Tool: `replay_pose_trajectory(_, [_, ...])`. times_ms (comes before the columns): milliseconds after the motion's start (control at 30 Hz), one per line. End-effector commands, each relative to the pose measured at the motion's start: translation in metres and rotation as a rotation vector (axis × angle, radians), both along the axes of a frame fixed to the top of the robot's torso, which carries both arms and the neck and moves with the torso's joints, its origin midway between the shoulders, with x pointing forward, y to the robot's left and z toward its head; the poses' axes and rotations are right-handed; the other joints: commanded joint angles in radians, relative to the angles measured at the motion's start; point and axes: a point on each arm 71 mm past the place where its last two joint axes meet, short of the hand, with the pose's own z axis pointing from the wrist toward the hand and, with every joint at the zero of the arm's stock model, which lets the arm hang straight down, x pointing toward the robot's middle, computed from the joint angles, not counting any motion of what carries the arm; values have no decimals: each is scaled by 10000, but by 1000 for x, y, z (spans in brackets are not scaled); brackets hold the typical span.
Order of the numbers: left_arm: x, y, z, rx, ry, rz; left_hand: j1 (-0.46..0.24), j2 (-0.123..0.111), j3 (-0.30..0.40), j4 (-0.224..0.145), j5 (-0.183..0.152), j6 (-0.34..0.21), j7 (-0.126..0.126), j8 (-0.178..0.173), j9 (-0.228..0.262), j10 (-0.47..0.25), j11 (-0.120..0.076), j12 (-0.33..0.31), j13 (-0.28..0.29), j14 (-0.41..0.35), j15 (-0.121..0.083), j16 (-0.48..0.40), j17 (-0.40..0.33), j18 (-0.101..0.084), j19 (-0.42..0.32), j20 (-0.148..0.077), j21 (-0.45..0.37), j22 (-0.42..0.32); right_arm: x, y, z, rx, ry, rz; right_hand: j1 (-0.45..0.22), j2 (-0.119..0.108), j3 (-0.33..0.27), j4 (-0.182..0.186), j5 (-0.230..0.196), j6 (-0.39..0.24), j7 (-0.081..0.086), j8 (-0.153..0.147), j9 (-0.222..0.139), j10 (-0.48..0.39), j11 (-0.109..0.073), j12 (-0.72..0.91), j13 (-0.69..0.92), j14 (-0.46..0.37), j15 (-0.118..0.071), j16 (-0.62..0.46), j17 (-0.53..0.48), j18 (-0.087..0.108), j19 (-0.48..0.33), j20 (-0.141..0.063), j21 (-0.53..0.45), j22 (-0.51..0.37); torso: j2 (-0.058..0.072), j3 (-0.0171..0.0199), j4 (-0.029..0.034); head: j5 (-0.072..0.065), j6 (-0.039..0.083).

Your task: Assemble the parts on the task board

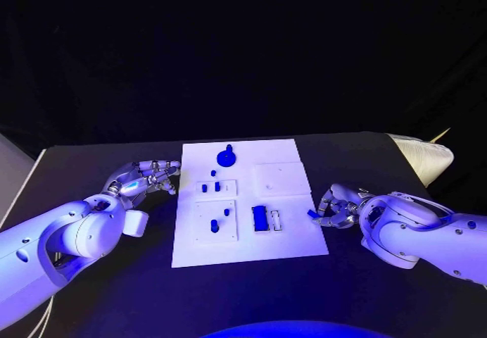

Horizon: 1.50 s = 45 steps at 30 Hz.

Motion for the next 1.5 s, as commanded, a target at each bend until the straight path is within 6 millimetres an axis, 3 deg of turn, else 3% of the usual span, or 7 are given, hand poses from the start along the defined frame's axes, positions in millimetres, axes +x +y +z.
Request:
replay_pose_trajectory(33, [0, -1, 1, -83, -26, -39, 2, 69, 14, 62, 21, 11, 23, -9, -16, -60, 3, 47, -9, 69, -23, -37, -15, 153, 67, -31, -37, -12, -1, 3, -2, -182, -108, 112, 180, 76, 847, -371, 228, 49, -13, 55, 68, 908, -93, 61, 2477, 1043, -72, 43, 2633, -154, 705, -57, 36, 1847, -6, 3, -6, 7, 6])
replay_pose_trajectory(133, [0, -1, 1, -80, -21, -38, -4, 76, 15, 75, 22, 12, 23, -9, -18, -62, 4, 49, -11, 70, -22, -37, -16, 153, 70, -30, -42, -16, -1, 3, -1, -119, -224, 77, 35, 22, 1575, -488, 315, -17, -11, 151, 178, 918, -96, 80, 2488, 1043, -71, 43, 2633, -167, 722, -58, 93, 1891, -8, 5, -4, 10, 9])
replay_pose_trajectory(333, [0, -1, 1, -67, 2, -31, -4, 76, 15, 75, 22, 12, 23, -9, -18, -62, 4, 49, -11, 70, -22, -37, -16, 153, 70, -30, -42, -16, -3, 5, 2, 127, -443, 2, -492, -256, 2345, -681, 153, -48, -54, 404, 410, 935, -126, 114, 2506, 1043, -94, 43, 2633, -170, 728, -73, 103, 1915, -2, 8, -2, 23, 36])
replay_pose_trajectory(767, [0, -2, 0, -64, 45, -37, -11, 81, 15, 90, 23, 9, 25, -11, -20, -66, 5, 50, -13, 71, -21, -37, -18, 152, 72, -29, -47, -20, 0, 22, 25, 1002, -765, 141, -728, -317, 2576, -756, 107, -62, -65, 482, 481, 947, -135, 142, 2519, 1043, -102, 43, 2633, -191, 752, -80, 195, 1971, -7, -9, -8, 70, 37])
replay_pose_trajectory(1100, [0, -3, 0, -76, 81, -89, -20, 87, 14, 108, 23, 6, 27, -13, -23, -72, 7, 50, -16, 72, -19, -36, -19, 152, 75, -28, -54, -25, 4, 62, 13, 1734, 62, 614, -1076, -371, 2684, -733, 138, -63, -68, 540, 527, 955, -137, 159, 2528, 1043, -102, 43, 2633, -186, 748, -82, 170, 1966, -2, -10, 16, 126, -3])
replay_pose_trajectory(1267, [0, -2, 0, -63, 93, -80, -20, 87, 14, 108, 23, 6, 27, -13, -23, -72, 7, 50, -16, 72, -19, -36, -19, 152, 75, -28, -54, -25, 4, 71, 7, 1829, 382, 704, -1502, -488, 2624, -703, 480, -64, -61, 588, 563, 953, -131, 152, 2526, 1043, -99, 43, 2633, -184, 745, -79, 156, 1967, 7, -18, 8, 130, -25])
replay_pose_trajectory(1500, [0, -3, 0, -62, 111, -95, -30, 95, 13, 129, 23, 4, 27, -15, -26, -77, 9, 52, -19, 74, -16, -35, -20, 152, 78, -27, -61, -30, 4, 78, 3, 1838, 610, 786, -1916, -527, 2455, -588, 209, -58, -50, 604, 566, 956, -119, 157, 2530, 1043, -89, 43, 2633, -184, 745, -71, 151, 1974, -6, 1, 3, 141, -44])
